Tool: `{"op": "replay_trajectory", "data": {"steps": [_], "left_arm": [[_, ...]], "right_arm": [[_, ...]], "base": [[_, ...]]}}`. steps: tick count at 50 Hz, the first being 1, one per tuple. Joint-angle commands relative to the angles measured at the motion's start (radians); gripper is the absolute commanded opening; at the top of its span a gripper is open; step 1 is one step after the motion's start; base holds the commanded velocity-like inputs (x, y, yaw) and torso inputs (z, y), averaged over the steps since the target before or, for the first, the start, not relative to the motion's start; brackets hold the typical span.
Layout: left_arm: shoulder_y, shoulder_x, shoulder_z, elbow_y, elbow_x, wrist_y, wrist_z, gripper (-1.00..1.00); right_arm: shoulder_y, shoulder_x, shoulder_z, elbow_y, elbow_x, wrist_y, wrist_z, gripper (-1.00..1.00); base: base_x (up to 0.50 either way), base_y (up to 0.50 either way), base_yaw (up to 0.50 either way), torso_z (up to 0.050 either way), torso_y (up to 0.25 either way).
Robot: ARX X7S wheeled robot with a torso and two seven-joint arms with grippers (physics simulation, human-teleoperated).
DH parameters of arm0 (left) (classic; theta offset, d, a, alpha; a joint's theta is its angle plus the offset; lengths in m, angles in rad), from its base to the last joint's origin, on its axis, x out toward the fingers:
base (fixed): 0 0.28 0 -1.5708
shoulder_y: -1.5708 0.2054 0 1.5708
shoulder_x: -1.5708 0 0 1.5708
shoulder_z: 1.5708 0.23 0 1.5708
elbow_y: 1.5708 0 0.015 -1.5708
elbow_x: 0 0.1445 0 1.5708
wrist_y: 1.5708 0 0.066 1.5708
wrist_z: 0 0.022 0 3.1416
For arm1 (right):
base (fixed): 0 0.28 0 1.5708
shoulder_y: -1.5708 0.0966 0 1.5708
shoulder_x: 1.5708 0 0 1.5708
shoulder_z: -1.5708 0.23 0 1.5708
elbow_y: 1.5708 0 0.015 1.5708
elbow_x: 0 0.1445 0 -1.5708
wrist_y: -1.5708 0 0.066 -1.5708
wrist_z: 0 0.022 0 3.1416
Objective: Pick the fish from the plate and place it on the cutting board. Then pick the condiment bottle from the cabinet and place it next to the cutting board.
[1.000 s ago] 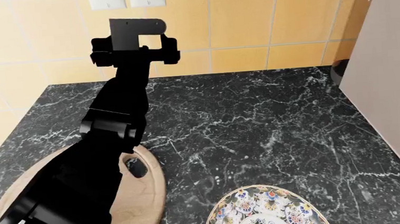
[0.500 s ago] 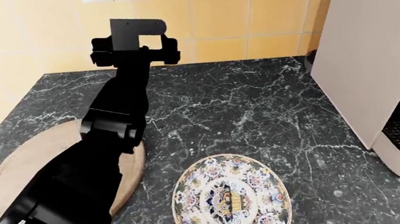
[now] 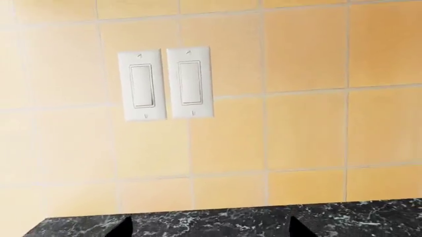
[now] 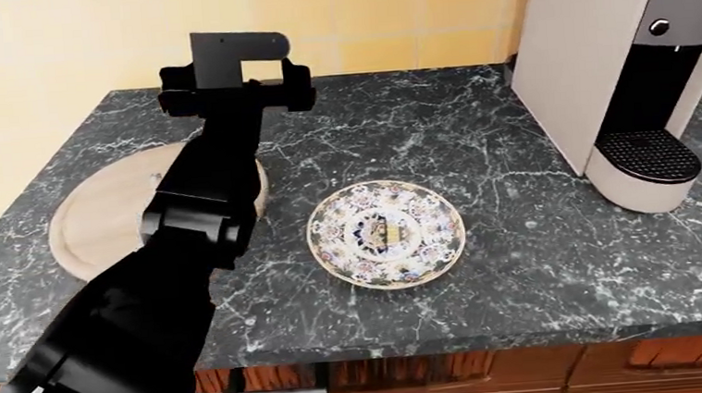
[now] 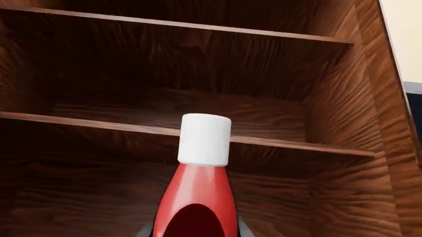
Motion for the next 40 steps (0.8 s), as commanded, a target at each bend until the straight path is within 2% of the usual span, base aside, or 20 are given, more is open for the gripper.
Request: {"op": "replay_trajectory", "data": {"steps": [1,7,40], "left_arm": [[0.001,0.0,-0.004,-0.001,0.001,0.004,0.0,1.0],[0.0,0.0,0.012,-0.001,-0.007,0.006,-0.003,1.0],[0.0,0.0,0.024,-0.001,-0.008,0.007,-0.004,1.0]], "right_arm": [[-0.035,-0.004,0.05,-0.051,0.086,0.029,0.033,-1.0],[-0.051,-0.005,0.064,-0.073,0.113,0.03,0.051,-1.0],[-0.129,0.009,0.086,-0.162,0.205,0.035,0.123,-1.0]], "base": [[-0.47,0.39,0.0,0.0,0.0],[-0.28,0.46,0.0,0.0,0.0],[0.03,0.5,0.0,0.0,0.0]]}}
